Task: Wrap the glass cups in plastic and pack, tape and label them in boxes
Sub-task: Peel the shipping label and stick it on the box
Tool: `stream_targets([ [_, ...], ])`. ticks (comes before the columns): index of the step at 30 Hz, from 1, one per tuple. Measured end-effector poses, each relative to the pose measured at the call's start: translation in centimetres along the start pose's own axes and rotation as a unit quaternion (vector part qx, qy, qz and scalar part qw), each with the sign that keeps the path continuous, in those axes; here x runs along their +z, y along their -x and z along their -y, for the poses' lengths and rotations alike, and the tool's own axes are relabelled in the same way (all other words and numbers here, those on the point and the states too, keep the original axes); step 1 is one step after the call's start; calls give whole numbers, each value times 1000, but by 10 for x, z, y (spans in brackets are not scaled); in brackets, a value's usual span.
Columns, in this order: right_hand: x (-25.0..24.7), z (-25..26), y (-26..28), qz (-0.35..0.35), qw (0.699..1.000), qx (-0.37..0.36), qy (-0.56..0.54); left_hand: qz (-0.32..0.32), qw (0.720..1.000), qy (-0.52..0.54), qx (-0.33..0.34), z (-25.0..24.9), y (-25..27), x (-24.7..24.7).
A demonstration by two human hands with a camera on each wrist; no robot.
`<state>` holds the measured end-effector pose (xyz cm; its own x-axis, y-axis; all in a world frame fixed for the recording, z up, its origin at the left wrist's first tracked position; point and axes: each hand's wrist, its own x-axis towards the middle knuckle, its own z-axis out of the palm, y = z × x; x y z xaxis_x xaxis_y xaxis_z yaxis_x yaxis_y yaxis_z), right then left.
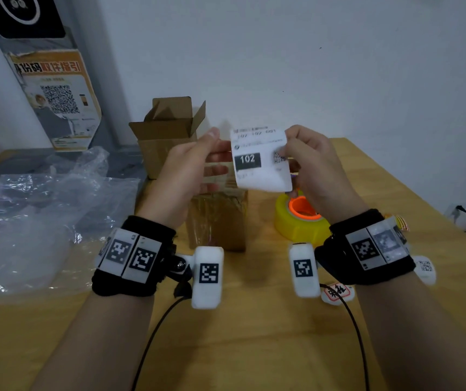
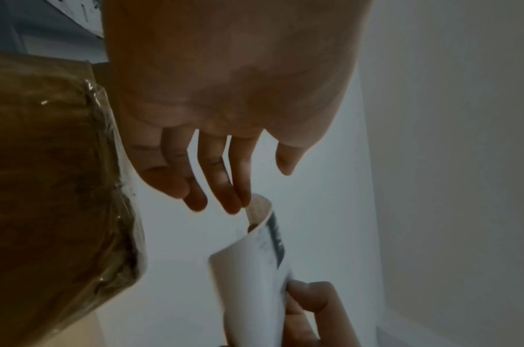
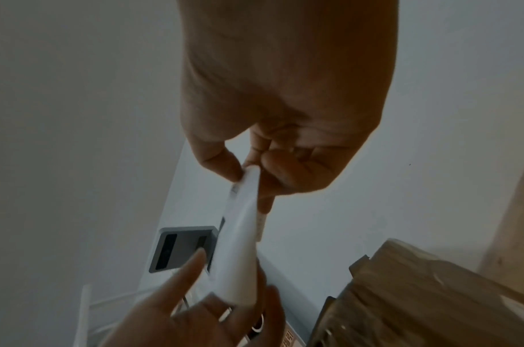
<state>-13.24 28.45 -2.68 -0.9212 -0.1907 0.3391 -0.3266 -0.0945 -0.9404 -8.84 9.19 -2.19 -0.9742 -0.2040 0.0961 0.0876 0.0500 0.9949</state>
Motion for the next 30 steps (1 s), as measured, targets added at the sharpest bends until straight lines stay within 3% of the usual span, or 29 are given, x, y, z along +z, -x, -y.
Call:
stream_targets([
  [3, 7, 0, 3, 45, 999, -6, 26, 24, 999, 27, -3, -1, 0, 0],
  [7, 11, -2, 4, 81, 995, 10, 64, -7, 998, 16, 53, -1, 0, -6],
  [18, 17, -4, 6, 78, 993, 43, 79, -64, 985, -32, 160, 4, -7, -11],
  [23, 17, -3, 9, 101, 991, 22, 91, 7, 991, 126, 46, -2, -4, -11],
  [25, 17, -2, 11, 104, 989, 16, 106, 44, 989, 141, 18, -5, -2, -12],
  [28, 18, -4, 17, 113, 987, 17, 112, 69, 992, 103, 32, -8, 3, -11],
  [30, 17, -4, 24, 96, 990, 22, 97, 41, 995, 58, 66, -9, 7, -10],
])
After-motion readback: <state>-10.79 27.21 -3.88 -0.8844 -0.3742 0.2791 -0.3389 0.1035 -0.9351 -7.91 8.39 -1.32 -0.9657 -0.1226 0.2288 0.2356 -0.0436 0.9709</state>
